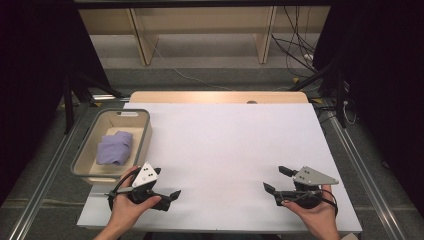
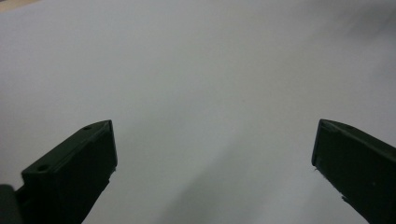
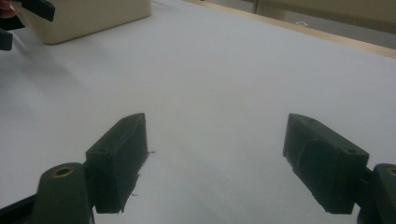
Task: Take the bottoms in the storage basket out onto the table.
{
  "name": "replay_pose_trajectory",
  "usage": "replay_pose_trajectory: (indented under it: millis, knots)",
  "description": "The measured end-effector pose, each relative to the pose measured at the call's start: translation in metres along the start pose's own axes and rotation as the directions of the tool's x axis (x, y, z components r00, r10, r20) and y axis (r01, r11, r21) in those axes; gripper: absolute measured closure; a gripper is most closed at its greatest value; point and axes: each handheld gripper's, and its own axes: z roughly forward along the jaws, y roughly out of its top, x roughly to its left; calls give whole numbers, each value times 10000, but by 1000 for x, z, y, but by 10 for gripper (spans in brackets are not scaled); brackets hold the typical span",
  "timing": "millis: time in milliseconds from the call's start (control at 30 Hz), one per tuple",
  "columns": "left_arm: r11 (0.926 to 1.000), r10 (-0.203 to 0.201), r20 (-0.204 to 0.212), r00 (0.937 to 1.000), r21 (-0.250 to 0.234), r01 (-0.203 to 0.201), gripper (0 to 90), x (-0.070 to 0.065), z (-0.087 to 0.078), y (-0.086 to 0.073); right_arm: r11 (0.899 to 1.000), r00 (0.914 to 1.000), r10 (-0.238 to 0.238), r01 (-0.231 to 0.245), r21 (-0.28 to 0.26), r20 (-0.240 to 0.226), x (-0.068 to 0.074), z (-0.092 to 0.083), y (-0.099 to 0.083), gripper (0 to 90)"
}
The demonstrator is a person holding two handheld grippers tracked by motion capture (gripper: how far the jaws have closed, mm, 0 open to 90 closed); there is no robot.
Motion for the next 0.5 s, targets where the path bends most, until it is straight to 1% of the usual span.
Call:
replay_pose_trajectory:
  millis: [67,133,233,300,333,400,500]
  knots:
    - [9999,-164,80,9998,-26,165,0,1,0,0,10000,10000,15,-15,25,91,0,1,0,215]
    - [9997,-230,106,9997,-50,230,0,2,-1,1,9999,9999,8,-9,110,123,0,1,-1,207]
    - [9999,-134,58,9999,-61,134,0,3,-2,4,9998,9997,-32,28,171,231,1,0,-2,201]
    - [9998,-112,-17,9999,-177,111,0,5,-5,7,9998,9995,-40,35,189,301,1,0,-2,192]
    - [9998,-111,-29,9999,-191,110,0,7,-7,8,9998,9996,-24,17,208,298,1,-1,-2,192]
    - [9992,-232,-118,9997,-341,228,0,12,-10,12,9995,9992,7,-20,314,404,2,-2,-3,190]
    - [9984,-358,-357,9987,-441,342,0,22,-17,20,9993,9988,-36,18,366,492,2,-2,-3,186]
